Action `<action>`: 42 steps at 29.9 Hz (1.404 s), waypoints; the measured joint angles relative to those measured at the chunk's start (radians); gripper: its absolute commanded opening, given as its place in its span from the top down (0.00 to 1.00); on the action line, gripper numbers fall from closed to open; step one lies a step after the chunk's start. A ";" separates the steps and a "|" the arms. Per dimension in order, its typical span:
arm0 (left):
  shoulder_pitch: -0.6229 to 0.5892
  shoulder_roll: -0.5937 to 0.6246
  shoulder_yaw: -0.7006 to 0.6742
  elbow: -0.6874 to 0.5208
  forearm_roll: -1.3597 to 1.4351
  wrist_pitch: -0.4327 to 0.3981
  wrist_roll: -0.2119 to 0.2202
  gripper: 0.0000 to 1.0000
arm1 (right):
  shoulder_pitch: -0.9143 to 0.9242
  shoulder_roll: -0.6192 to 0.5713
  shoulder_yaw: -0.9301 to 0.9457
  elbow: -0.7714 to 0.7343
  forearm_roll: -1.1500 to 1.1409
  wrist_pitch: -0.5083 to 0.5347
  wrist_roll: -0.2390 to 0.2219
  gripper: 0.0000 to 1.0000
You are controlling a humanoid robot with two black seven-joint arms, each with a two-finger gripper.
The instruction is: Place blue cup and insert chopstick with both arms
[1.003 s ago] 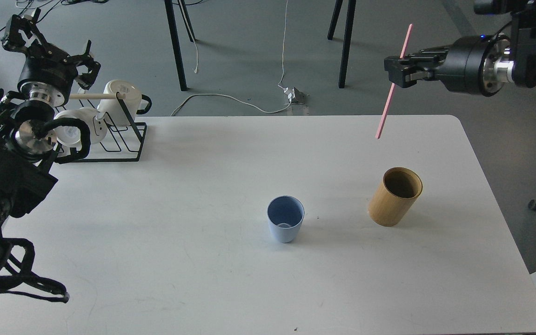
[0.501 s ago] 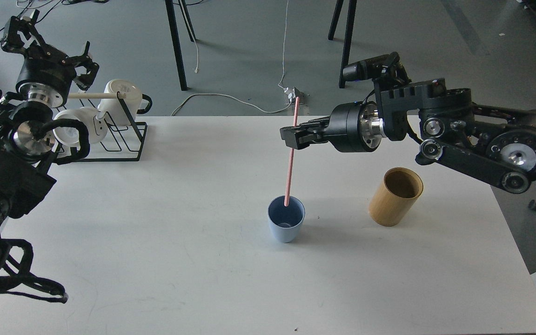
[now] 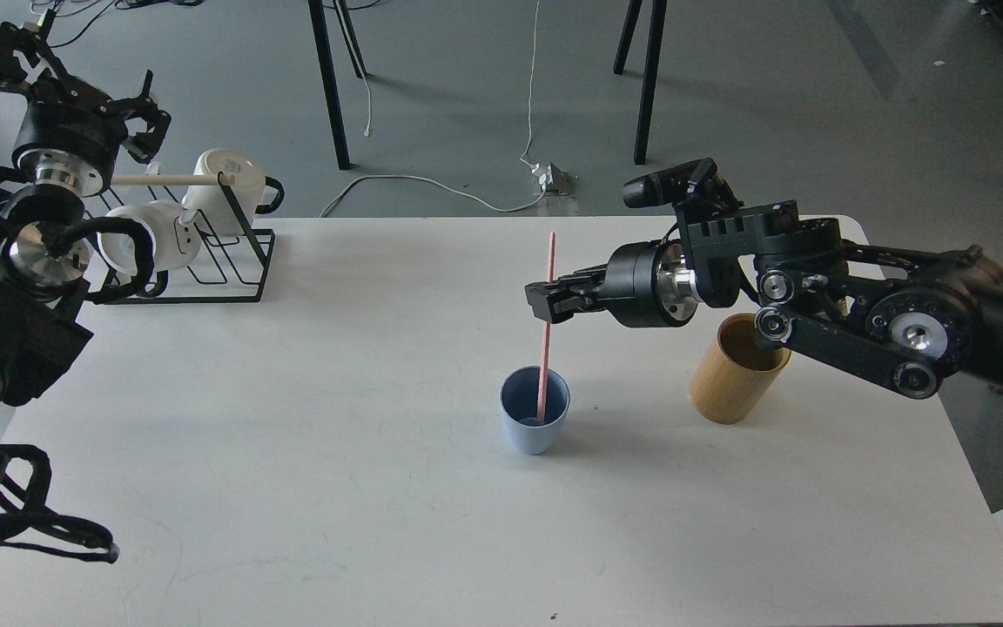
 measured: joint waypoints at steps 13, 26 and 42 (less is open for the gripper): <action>-0.001 0.004 0.000 0.000 0.000 0.000 0.000 0.01 | -0.028 -0.010 0.006 0.003 0.002 -0.001 -0.002 0.64; 0.000 0.004 0.000 0.000 0.000 0.000 0.000 0.00 | -0.031 -0.117 0.400 -0.013 0.049 0.003 0.004 0.01; -0.040 -0.008 0.002 -0.001 0.005 0.000 0.036 0.01 | -0.068 -0.198 0.543 -0.426 1.051 -0.007 0.010 0.00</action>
